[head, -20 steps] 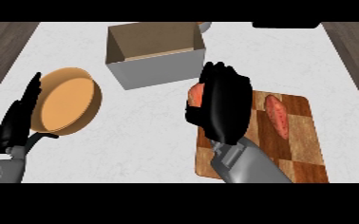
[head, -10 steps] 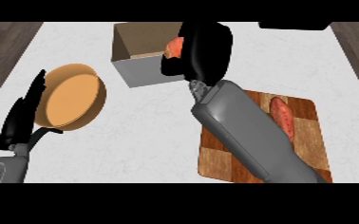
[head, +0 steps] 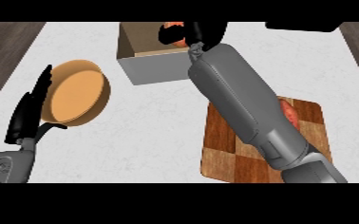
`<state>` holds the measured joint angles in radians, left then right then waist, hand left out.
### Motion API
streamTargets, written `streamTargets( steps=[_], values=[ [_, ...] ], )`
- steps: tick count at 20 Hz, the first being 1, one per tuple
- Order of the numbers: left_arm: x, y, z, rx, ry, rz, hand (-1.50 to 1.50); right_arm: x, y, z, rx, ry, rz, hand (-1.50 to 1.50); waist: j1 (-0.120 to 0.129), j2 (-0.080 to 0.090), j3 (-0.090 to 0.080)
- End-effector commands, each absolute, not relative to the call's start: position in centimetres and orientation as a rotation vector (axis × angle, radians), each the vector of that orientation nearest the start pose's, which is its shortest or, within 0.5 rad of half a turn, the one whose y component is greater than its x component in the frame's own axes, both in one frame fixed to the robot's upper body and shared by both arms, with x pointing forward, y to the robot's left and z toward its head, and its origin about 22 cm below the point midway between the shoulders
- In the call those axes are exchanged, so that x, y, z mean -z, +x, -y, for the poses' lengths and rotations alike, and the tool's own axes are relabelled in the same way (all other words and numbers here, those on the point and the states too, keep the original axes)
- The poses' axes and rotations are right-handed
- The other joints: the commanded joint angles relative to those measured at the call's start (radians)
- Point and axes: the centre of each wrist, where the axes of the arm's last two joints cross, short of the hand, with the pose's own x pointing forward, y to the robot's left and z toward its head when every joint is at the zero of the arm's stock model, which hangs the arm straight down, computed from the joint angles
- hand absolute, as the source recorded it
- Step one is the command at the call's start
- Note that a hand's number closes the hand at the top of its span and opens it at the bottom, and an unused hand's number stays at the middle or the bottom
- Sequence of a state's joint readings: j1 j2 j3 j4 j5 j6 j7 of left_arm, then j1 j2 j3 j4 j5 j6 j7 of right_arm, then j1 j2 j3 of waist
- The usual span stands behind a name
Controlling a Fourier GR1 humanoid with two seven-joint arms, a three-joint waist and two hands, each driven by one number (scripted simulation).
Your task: Pick the squash from the cutting board and place it in the cardboard box
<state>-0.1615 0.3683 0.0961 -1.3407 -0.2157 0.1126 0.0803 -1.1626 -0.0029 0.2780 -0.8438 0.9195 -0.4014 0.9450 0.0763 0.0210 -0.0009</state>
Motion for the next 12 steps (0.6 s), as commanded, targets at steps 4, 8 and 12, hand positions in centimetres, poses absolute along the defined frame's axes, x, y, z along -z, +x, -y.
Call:
streamTargets(
  steps=[4,8,12],
  values=[
    [-2.4,28.7,-32.5,0.294,0.604,1.430,0.00,-15.6,43.5,3.3,-0.368,-1.087,1.364,1.50,0.027,0.018,0.000],
    [-3.7,28.8,-33.6,0.301,0.594,1.447,0.00,-15.9,44.5,3.5,-0.318,-1.132,1.286,1.50,0.044,0.019,-0.001],
    [-2.3,28.8,-32.7,0.283,0.576,1.431,0.00,-13.6,44.8,5.3,-0.217,-1.009,1.230,-1.50,0.030,0.022,0.001]
  ],
)
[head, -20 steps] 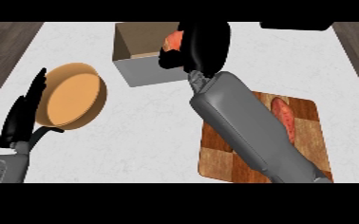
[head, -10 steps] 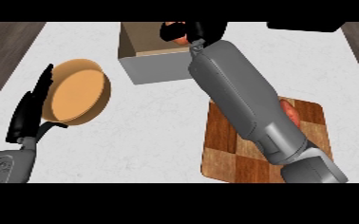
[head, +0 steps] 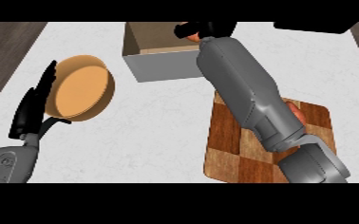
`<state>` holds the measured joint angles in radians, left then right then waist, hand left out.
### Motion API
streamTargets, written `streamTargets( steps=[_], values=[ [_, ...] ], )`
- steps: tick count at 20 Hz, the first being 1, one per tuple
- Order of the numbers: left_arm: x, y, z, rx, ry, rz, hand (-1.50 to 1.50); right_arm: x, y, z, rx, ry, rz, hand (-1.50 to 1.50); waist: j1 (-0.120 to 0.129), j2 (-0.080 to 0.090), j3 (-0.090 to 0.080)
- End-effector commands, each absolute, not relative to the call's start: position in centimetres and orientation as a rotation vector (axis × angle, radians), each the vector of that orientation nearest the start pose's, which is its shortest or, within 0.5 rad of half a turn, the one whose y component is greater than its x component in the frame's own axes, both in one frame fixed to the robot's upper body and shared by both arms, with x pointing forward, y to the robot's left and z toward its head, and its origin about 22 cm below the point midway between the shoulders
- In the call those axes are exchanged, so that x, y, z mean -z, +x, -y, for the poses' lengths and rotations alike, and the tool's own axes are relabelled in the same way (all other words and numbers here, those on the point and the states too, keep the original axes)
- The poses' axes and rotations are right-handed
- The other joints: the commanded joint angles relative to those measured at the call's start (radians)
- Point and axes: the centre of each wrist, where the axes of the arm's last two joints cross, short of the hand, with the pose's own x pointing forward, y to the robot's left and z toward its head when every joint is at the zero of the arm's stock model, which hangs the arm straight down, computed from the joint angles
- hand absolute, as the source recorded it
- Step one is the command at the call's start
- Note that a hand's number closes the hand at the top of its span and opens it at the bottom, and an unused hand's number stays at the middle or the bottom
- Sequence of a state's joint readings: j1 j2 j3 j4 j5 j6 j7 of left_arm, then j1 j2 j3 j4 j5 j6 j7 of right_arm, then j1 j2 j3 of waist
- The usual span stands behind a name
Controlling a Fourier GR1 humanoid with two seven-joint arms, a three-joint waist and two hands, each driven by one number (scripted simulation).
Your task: Pick the squash from the cutting board and place it in the cardboard box
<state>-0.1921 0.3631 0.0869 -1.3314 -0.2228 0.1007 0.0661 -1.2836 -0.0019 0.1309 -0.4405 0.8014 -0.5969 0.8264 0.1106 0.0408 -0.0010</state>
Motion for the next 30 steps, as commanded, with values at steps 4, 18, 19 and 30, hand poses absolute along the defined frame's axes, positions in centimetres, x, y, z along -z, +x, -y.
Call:
streamTargets(
  steps=[4,18,19,30],
  values=[
    [-2.3,29.2,-32.6,0.300,0.564,1.442,0.00,-14.0,45.0,5.1,-0.205,-0.974,1.249,-1.50,0.021,0.009,0.000],
    [-3.9,29.1,-33.5,0.282,0.588,1.433,0.00,-13.9,45.1,6.0,0.167,-0.998,1.588,-1.50,-0.007,-0.015,0.002],
    [-2.8,28.5,-33.5,0.277,0.582,1.428,0.00,-13.8,45.0,6.2,0.214,-1.005,1.605,-1.50,-0.010,-0.014,0.002],
    [-1.6,26.3,-36.4,0.198,0.665,1.332,0.00,-10.1,42.5,10.5,0.257,-0.891,1.621,-1.50,-0.140,-0.057,0.001]
  ],
)
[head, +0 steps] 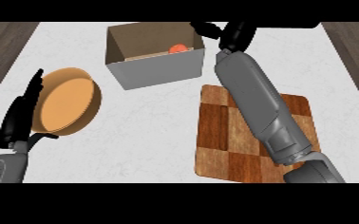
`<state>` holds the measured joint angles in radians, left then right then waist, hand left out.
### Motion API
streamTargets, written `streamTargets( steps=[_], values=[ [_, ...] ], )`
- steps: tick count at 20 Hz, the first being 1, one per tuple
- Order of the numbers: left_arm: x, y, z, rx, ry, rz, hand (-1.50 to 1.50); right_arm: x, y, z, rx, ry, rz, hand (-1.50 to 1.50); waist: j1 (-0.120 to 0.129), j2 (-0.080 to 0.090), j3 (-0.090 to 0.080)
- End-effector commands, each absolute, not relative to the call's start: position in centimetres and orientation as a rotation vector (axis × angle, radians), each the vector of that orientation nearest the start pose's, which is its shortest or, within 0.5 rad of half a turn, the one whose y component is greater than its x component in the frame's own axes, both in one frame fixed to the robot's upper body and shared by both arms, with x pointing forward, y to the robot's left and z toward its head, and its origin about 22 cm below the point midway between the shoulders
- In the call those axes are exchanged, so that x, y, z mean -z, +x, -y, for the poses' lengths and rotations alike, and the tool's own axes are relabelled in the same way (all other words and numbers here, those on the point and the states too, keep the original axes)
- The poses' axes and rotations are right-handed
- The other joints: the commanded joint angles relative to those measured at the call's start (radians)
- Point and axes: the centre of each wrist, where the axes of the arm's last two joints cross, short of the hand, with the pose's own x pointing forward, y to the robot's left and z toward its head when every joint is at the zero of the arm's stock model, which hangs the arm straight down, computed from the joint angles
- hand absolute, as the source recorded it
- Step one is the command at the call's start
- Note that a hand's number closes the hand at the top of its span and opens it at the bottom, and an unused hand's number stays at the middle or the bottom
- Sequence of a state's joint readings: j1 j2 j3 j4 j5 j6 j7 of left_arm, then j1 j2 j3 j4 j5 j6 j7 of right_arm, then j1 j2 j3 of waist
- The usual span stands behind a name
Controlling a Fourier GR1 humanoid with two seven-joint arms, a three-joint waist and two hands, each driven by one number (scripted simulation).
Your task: Pick the squash from the cutting board and place it in the cardboard box
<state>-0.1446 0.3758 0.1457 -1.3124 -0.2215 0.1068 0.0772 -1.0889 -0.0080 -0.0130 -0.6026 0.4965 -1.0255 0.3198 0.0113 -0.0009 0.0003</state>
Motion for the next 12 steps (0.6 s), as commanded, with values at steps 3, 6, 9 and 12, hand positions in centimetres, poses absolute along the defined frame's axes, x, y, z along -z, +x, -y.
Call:
streamTargets(
  steps=[3,6,9,12],
  values=[
    [-1.6,26.4,-35.8,0.193,0.663,1.336,0.00,-9.2,41.1,11.3,0.240,-0.907,1.589,-1.50,-0.039,-0.013,-0.001],
    [-2.2,24.9,-37.0,0.192,0.670,1.334,0.00,-8.1,38.6,13.9,0.194,-0.898,1.595,-1.50,-0.044,-0.017,0.000],
    [-1.2,25.1,-35.9,0.177,0.689,1.338,0.00,-7.1,35.4,16.0,0.153,-0.882,1.586,-1.50,-0.060,-0.019,-0.001],
    [-0.6,24.6,-37.3,0.194,0.662,1.329,0.00,-8.5,33.4,17.6,0.056,-0.864,1.549,-1.50,-0.050,-0.013,-0.002]
  ],
)
